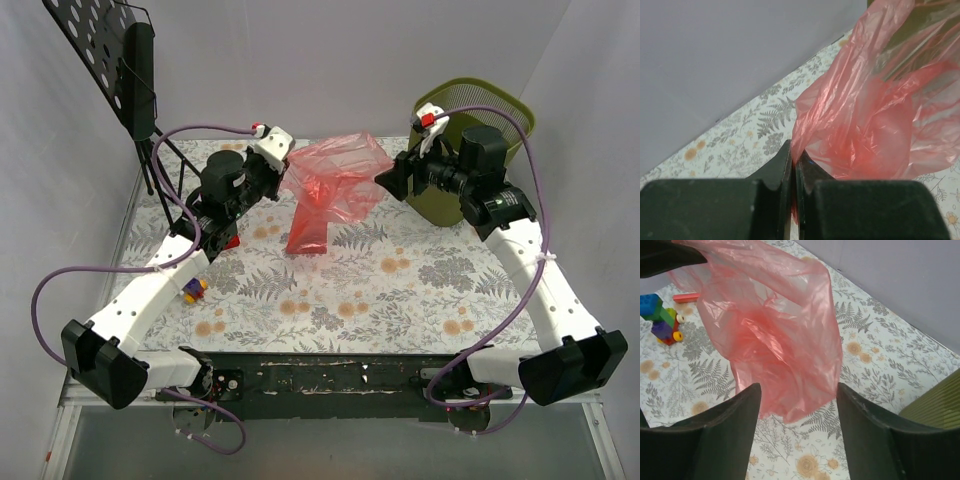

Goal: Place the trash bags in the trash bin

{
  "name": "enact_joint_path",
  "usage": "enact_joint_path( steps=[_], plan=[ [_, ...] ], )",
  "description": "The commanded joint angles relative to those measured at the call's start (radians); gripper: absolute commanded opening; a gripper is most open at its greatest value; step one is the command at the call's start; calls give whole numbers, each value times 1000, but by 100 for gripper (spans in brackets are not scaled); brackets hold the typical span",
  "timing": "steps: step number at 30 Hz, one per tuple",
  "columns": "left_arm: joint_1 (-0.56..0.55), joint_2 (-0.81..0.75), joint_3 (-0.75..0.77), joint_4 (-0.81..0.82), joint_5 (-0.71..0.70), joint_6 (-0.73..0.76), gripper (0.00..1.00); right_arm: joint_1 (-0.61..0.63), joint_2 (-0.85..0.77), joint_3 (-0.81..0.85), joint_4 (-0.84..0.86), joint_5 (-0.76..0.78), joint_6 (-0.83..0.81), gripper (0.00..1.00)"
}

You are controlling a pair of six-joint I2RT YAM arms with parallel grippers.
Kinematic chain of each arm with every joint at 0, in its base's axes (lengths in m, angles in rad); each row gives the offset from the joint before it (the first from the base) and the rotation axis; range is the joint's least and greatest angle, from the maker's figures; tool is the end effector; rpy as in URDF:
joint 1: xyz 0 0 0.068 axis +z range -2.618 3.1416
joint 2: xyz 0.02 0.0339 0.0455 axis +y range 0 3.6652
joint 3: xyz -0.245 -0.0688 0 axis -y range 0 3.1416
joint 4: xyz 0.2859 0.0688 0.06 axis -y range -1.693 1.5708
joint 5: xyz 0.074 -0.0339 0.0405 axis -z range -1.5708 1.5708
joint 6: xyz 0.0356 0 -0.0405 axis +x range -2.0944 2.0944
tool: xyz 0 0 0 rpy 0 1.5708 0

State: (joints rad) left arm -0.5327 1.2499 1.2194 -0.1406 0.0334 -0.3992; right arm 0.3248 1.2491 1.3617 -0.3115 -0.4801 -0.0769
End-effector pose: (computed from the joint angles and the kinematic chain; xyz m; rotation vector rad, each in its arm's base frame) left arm 0.2908 -0.1728 0.3786 0.1450 1.7898 -0.7060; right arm 0.3012 0.1188 0.4168 -0.6932 1.6461 0.6026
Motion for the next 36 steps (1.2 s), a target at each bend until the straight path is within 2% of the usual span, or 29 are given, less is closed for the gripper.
enact_joint_path(
  steps=[1, 3, 9, 14, 20, 24, 29, 31, 33, 36],
  plan=[
    [0, 0, 75, 76, 79, 34, 0, 5, 19, -15, 130, -61, -37, 79],
    [0, 0, 83, 94, 83, 40, 0, 22, 47, -30, 181, -39, -35, 84],
    [0, -15, 88, 99, 82, 66, 0, 48, 154, 19, 301, 37, 19, 87],
    [0, -35, 83, 105, 82, 103, 0, 48, 234, 63, 330, 41, -63, 88],
    [0, -55, 75, 81, 86, 152, 0, 56, 213, 66, 426, -17, -153, 88],
    [0, -44, 115, 50, 115, 138, 0, 79, 216, 63, 407, -61, -267, 89],
    [0, -46, 137, 39, 164, 155, 0, 122, 236, 48, 482, 6, -288, 89],
    [0, -52, 129, 39, 172, 174, 0, 122, 265, 71, 502, 11, -265, 86],
    [0, -60, 118, 38, 172, 197, 0, 122, 294, 112, 494, -8, -242, 77],
    [0, -75, 88, 47, 155, 243, 0, 114, 314, 160, 470, -55, -195, 55]
  ],
)
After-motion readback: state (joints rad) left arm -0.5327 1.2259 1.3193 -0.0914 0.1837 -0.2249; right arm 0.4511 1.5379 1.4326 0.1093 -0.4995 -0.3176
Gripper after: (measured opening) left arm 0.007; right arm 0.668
